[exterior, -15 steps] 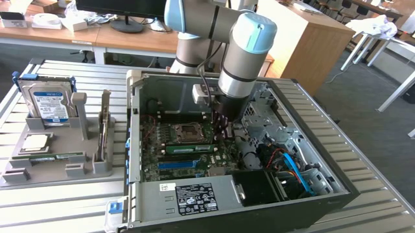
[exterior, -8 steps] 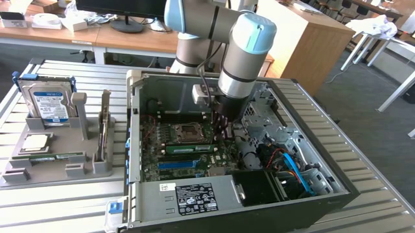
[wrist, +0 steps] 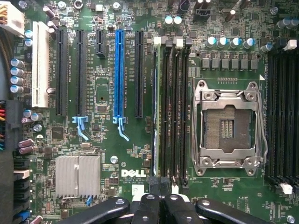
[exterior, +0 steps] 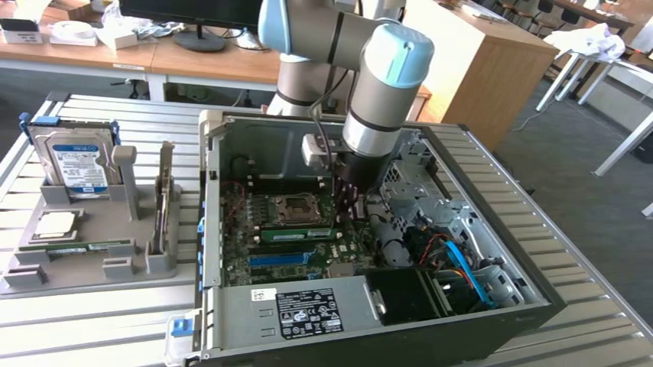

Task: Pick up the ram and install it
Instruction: 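Press down the ram until it locks into place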

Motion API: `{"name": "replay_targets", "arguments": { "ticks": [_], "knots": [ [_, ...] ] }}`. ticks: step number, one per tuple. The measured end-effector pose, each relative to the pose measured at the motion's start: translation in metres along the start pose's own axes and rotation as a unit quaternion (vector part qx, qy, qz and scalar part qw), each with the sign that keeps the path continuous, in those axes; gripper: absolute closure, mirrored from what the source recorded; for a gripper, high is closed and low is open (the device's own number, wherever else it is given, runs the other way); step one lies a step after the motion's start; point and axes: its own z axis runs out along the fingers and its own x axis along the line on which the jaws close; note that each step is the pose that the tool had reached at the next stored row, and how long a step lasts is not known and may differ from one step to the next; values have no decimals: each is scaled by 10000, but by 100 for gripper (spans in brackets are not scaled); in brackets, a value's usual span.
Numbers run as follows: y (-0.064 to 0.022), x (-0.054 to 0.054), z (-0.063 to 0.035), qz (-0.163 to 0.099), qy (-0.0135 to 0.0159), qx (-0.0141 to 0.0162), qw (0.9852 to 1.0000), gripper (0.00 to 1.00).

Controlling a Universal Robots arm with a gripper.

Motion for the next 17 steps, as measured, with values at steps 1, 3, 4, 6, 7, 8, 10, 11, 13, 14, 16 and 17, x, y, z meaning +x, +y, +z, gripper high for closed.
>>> {"name": "replay_targets", "arguments": {
  "ticks": [1,3,4,6,7,8,10,11,13,14,16,17],
  "knots": [
    [0,0,4,0,0,0,10000,90],
    [0,0,13,0,0,0,10000,90],
    [0,0,17,0,0,0,10000,90],
    [0,1,18,0,1,0,10000,90],
    [0,1,18,0,1,0,10000,90],
    [0,0,19,0,1,0,10000,90],
    [0,0,23,0,0,1,10000,90],
    [0,0,23,0,0,0,10000,90],
    [0,-2,24,0,0,0,10000,90],
    [0,-5,25,0,-1,1,10000,90],
    [0,-7,25,0,0,0,10000,90],
    [0,-8,25,0,0,1,10000,90]
  ]
}}
